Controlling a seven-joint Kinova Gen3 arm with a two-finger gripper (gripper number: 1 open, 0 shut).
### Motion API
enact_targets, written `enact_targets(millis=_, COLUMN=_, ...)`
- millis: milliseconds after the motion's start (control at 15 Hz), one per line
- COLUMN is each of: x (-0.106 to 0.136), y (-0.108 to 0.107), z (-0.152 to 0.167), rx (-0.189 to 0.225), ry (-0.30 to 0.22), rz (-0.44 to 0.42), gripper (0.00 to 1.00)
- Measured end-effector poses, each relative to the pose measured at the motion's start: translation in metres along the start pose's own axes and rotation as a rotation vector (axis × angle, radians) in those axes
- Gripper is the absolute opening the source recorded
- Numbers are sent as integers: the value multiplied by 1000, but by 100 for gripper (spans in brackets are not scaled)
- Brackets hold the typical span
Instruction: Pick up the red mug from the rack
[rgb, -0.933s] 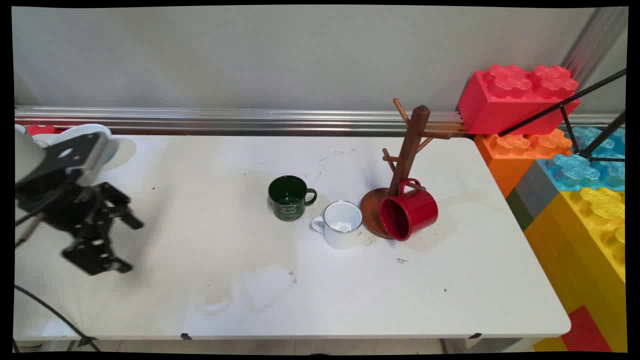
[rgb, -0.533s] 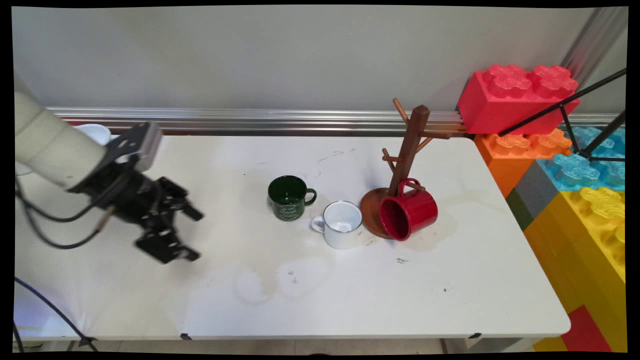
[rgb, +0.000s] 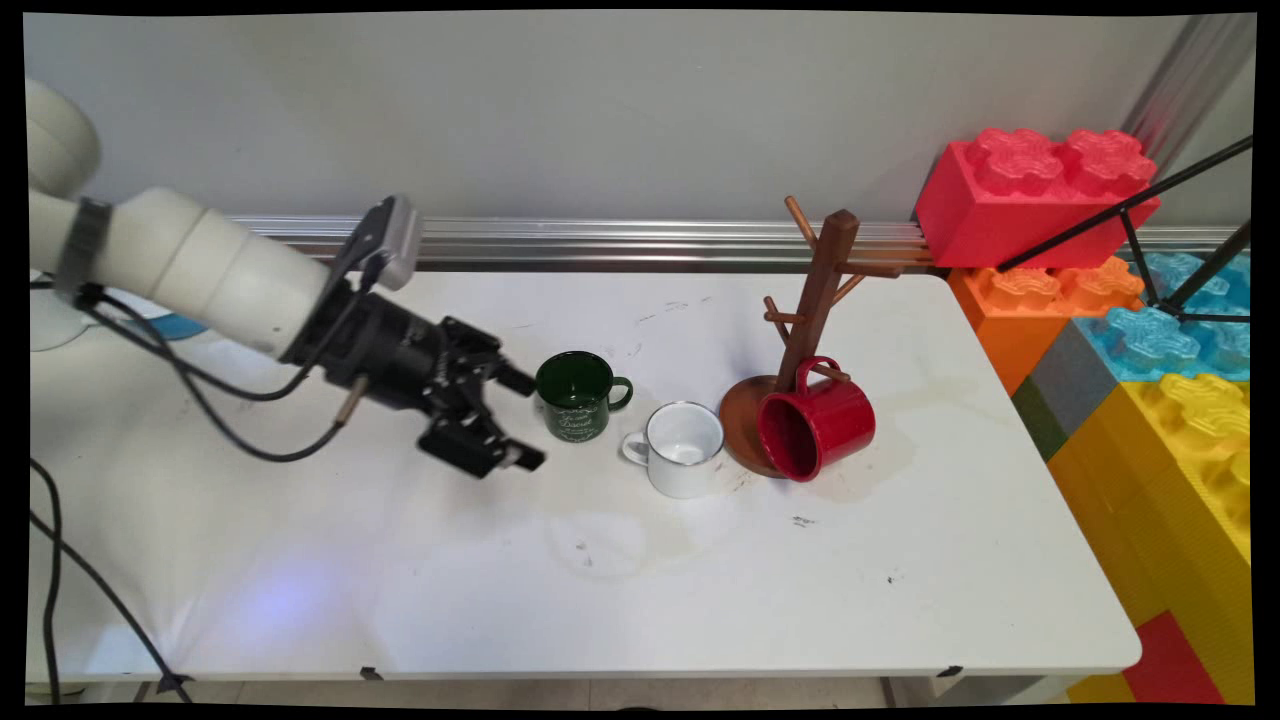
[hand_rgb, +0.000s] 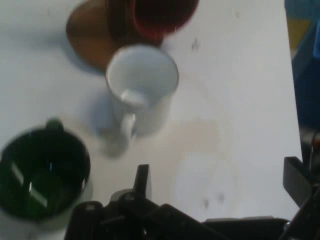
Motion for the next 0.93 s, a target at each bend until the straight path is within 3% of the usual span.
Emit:
enact_targets(millis=400, x=16, y=-5, z=33, rx=-5, ry=100, rz=-28, gripper=100)
enact_targets(millis=933, x=40, y=9, z=80, rx=-19, ry=159, rz=-104, gripper=100)
